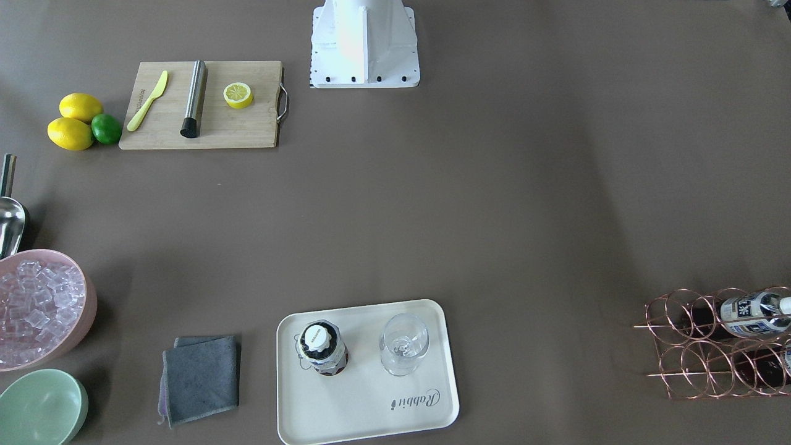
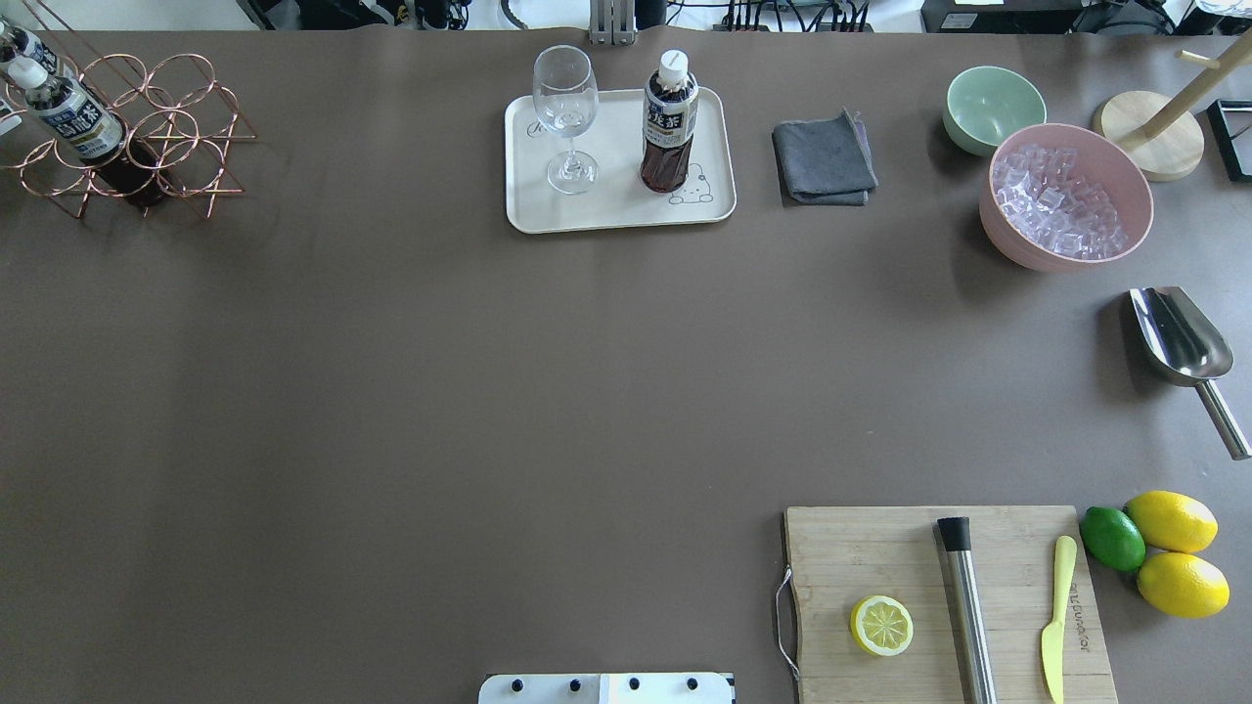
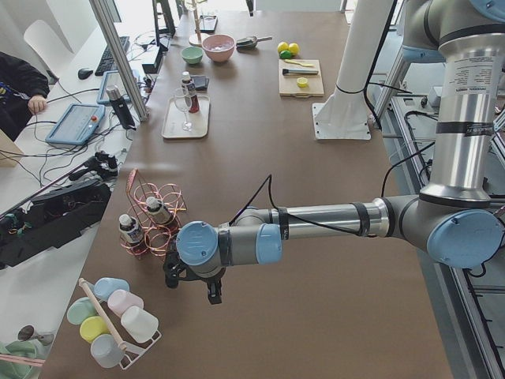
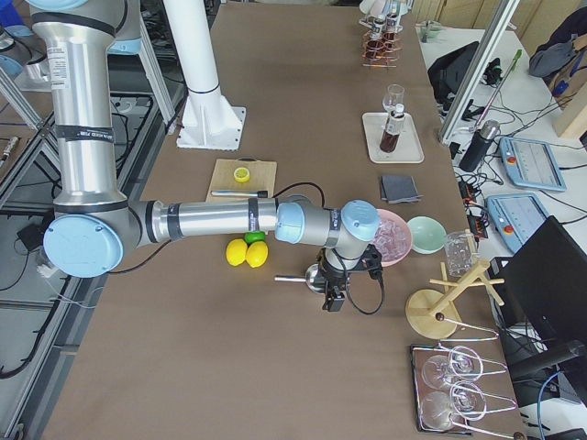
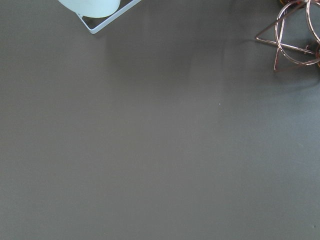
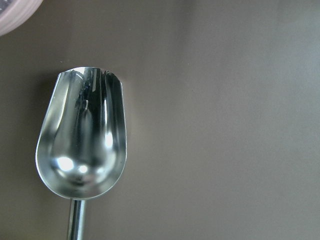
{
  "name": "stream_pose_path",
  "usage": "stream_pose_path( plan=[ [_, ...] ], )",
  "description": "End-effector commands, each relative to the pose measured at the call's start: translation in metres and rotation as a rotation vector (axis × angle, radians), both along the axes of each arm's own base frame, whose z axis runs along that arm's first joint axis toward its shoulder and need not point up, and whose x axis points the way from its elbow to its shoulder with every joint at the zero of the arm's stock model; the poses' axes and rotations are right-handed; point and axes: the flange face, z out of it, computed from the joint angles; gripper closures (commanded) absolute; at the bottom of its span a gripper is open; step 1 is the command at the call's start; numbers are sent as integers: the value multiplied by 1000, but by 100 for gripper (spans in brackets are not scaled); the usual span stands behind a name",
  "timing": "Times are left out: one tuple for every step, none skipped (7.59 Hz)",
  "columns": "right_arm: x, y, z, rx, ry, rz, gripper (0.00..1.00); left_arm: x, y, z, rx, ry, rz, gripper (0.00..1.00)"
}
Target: Take tea from basket to plate
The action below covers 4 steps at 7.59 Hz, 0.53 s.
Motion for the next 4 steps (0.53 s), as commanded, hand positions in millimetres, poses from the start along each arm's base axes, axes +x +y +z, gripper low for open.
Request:
stream_pose_path(
  plan=[
    [0, 0, -5, 10, -1, 0, 0, 1, 3, 6, -18, -2, -4, 2],
    [1, 0, -5, 10, -1, 1, 0, 2, 3, 9, -25, 3, -4, 2],
    [1, -1, -5, 11, -1, 3, 0, 1, -2, 7, -23, 5, -4, 2],
    [2, -1, -14, 29, -4, 5, 0, 1, -7, 1, -10, 3, -4, 2]
  ],
)
